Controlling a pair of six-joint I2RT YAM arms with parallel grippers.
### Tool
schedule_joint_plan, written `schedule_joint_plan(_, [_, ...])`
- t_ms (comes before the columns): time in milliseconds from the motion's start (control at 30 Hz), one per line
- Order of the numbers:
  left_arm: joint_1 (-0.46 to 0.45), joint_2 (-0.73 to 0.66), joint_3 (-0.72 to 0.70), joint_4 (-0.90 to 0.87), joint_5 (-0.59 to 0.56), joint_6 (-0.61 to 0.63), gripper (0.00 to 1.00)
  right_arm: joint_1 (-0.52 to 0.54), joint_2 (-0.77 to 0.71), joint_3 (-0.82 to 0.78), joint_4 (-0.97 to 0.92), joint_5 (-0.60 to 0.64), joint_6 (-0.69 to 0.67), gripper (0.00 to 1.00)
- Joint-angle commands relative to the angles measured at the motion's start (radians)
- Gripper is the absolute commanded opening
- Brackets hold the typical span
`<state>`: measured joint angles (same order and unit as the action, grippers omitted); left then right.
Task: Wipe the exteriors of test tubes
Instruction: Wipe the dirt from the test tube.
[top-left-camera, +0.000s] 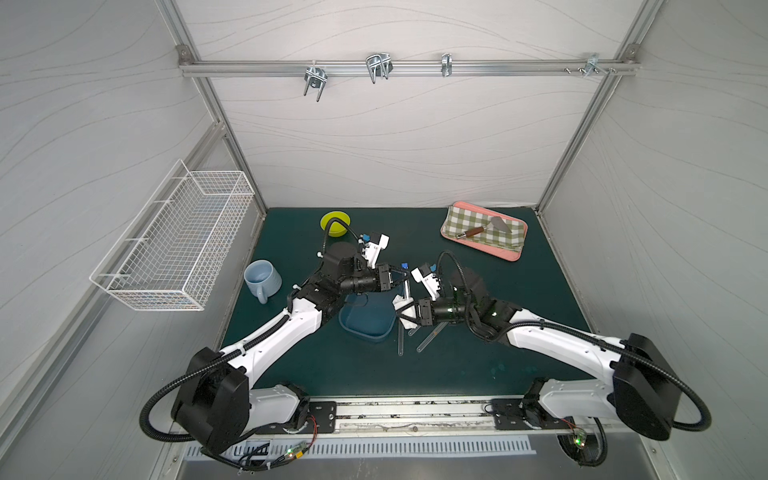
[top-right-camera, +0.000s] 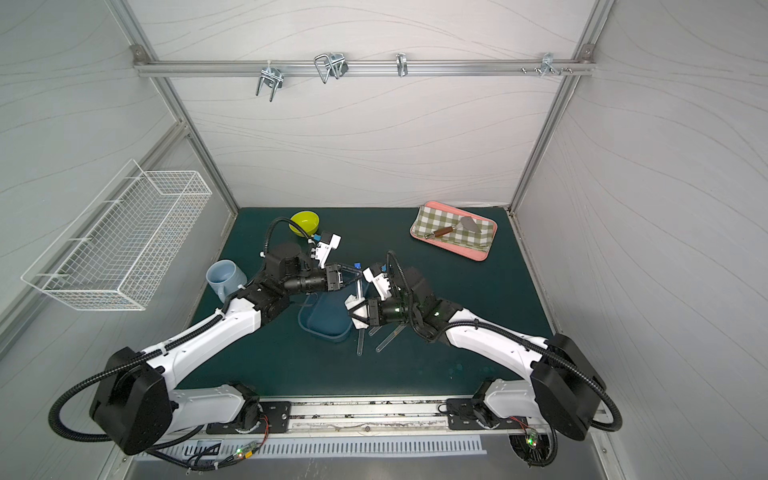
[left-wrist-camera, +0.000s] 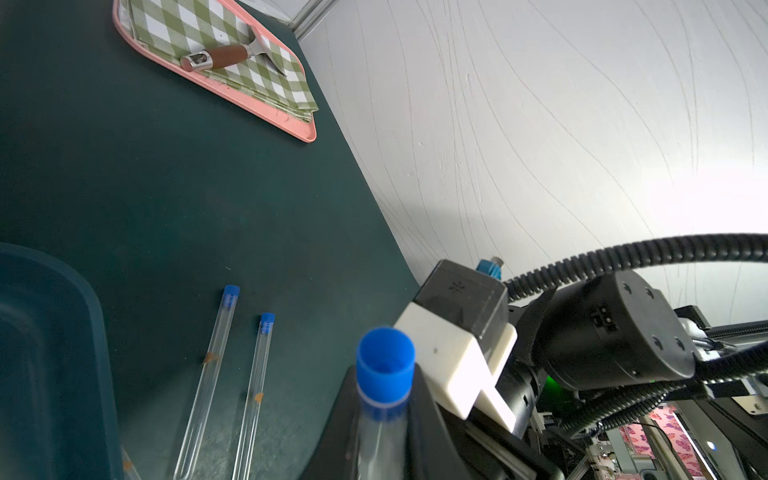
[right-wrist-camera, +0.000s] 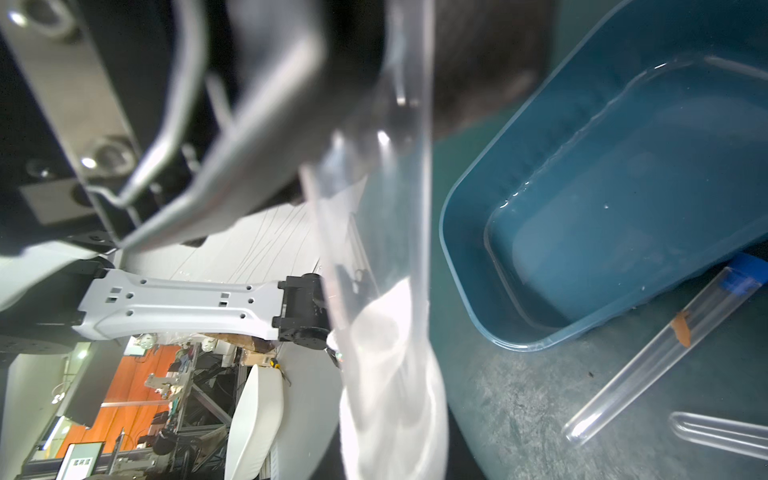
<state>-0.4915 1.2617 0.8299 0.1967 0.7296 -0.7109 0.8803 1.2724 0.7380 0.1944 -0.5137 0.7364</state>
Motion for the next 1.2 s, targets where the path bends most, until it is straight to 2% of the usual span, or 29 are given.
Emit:
schedule_joint_plan(0, [0.004,-0.009,0.012,0.061,0.009,0.003,0.09,-0.014,0.003,0.034,-0.015,0.011,0.002,0.21])
schedule_joint_plan(200, [0.006,-0.018,0.006,0.053,0.01,0.005,0.09,-0.108,0.085,0.18,-0.035,-0.059,-0.06,0.2])
schedule_joint_plan(333, [0.007,-0.018,0.011,0.051,0.011,0.004,0.09,-0.121,0.12,0.234,-0.043,-0.083,-0.081,0.2])
schedule_joint_plan(500, [0.014,-0.015,0.012,0.053,0.008,-0.004,0.09,-0.096,0.097,0.17,0.004,-0.078,-0.039,0.2])
schedule_joint_plan(800, [0.021,-0.013,0.008,0.053,0.005,-0.007,0.09,0.017,-0.01,-0.016,0.064,0.02,0.054,0.2])
schedule_joint_plan(933, [0.022,-0.014,0.005,0.049,0.006,-0.006,0.09,0.001,-0.004,0.019,0.027,0.034,0.013,0.2])
schedule_joint_plan(1167, [0.021,-0.022,-0.003,0.046,0.005,-0.005,0.09,-0.107,0.1,0.181,0.011,-0.055,-0.049,0.2])
